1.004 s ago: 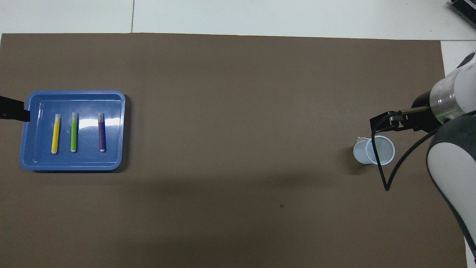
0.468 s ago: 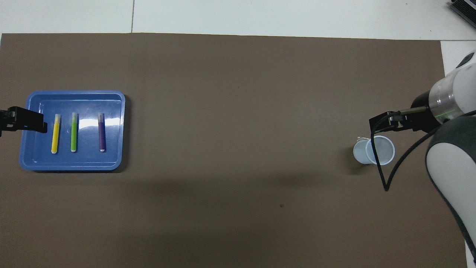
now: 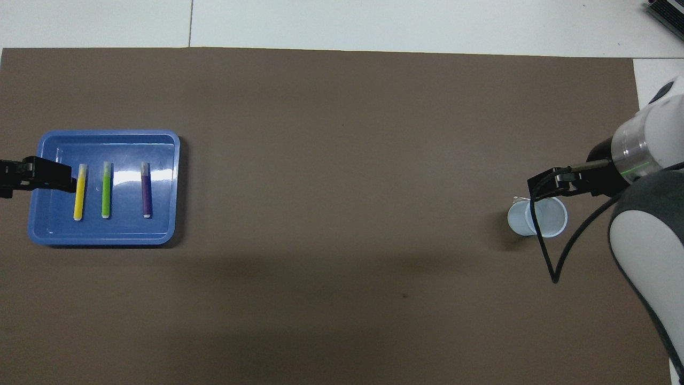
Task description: Right arm passes pens to left for tray arrangement
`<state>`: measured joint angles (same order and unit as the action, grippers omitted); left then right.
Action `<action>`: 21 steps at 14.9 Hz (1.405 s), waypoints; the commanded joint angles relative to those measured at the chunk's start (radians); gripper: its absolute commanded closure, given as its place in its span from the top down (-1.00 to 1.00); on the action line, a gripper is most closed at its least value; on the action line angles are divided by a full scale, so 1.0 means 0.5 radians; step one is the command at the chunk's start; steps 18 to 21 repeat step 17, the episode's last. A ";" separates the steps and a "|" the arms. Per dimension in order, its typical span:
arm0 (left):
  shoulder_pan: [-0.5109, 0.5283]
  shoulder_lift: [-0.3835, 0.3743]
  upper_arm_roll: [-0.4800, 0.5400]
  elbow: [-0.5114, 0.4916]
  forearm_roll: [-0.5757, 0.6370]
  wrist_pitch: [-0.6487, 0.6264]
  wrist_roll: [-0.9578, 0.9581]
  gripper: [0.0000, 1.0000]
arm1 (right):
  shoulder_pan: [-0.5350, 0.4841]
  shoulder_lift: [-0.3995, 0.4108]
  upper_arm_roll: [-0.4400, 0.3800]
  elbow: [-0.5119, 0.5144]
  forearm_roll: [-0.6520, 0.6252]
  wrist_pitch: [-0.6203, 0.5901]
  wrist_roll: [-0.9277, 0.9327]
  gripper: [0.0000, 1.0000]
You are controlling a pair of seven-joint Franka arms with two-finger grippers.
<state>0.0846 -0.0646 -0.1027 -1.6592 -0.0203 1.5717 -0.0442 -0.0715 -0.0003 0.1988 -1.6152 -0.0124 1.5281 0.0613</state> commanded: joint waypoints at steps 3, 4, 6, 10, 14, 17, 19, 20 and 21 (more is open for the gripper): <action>-0.003 -0.058 0.018 -0.063 -0.070 -0.014 -0.007 1.00 | -0.013 -0.042 0.001 0.003 0.040 -0.047 -0.015 1.00; -0.010 -0.058 0.018 -0.056 -0.070 -0.017 -0.010 1.00 | -0.013 -0.042 0.001 0.003 0.040 -0.047 -0.015 1.00; -0.022 -0.055 0.024 -0.050 -0.070 -0.020 -0.013 1.00 | -0.010 -0.042 0.001 0.003 0.040 -0.047 -0.015 1.00; -0.022 -0.052 0.027 -0.044 -0.058 -0.017 -0.013 1.00 | -0.010 -0.042 0.001 0.003 0.040 -0.044 -0.015 1.00; -0.022 -0.046 0.027 -0.035 -0.051 -0.017 -0.013 1.00 | -0.013 -0.042 -0.002 0.003 0.040 -0.040 -0.015 1.00; -0.019 -0.043 0.027 -0.035 -0.048 -0.011 -0.013 1.00 | -0.013 -0.042 -0.002 0.003 0.040 -0.040 -0.015 1.00; -0.019 -0.043 0.027 -0.035 -0.048 -0.011 -0.013 1.00 | -0.013 -0.042 -0.002 0.003 0.040 -0.040 -0.015 1.00; -0.019 -0.043 0.027 -0.035 -0.048 -0.011 -0.013 1.00 | -0.013 -0.042 -0.002 0.003 0.040 -0.040 -0.015 1.00; -0.019 -0.043 0.027 -0.035 -0.048 -0.011 -0.013 1.00 | -0.013 -0.042 -0.002 0.003 0.040 -0.040 -0.015 1.00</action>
